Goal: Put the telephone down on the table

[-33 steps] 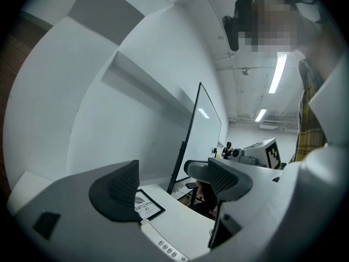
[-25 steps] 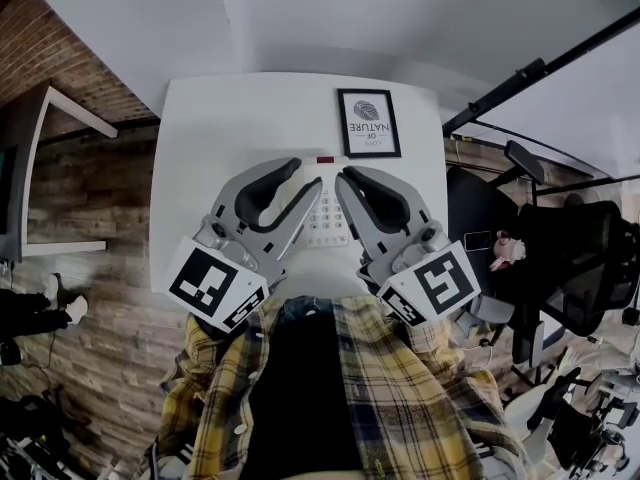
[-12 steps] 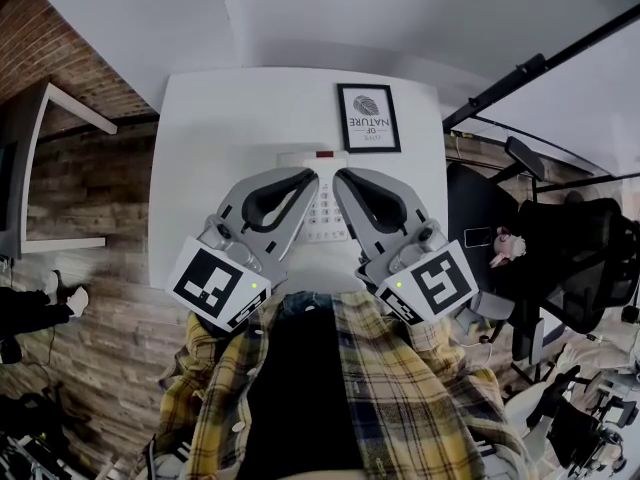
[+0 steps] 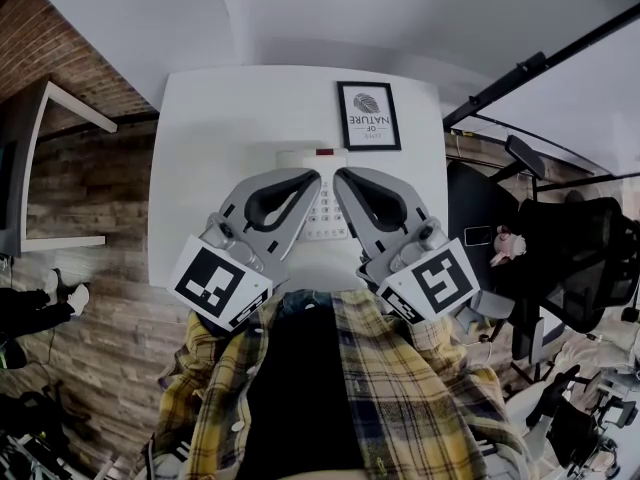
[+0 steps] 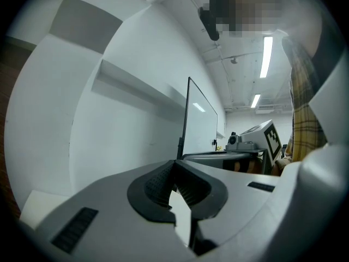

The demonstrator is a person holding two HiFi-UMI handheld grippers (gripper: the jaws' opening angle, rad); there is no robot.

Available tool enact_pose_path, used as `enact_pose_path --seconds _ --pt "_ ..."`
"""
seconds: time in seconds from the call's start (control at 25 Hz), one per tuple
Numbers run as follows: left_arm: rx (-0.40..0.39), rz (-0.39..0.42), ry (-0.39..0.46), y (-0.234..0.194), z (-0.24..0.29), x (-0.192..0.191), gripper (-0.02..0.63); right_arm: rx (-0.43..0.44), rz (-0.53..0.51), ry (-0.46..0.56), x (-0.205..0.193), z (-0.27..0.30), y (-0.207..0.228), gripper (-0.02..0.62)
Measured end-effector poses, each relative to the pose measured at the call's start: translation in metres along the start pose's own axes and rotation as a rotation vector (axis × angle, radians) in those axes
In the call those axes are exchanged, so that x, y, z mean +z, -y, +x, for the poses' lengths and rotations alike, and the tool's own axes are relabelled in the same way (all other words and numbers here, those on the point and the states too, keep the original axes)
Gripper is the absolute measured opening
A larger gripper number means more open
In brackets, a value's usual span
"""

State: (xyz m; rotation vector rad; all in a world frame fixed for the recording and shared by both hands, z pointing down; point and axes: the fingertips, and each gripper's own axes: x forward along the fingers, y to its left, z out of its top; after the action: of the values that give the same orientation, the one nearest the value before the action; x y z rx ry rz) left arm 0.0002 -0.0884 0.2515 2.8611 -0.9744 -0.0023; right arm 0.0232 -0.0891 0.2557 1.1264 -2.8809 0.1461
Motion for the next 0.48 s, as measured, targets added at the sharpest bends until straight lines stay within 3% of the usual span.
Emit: enact_pose_path --seconds 0.48 --pt "0.002 0.007 0.000 0.0030 0.0024 0.0021 0.015 0.010 0.006 0.002 -0.0002 0.0000 0.0007 0.025"
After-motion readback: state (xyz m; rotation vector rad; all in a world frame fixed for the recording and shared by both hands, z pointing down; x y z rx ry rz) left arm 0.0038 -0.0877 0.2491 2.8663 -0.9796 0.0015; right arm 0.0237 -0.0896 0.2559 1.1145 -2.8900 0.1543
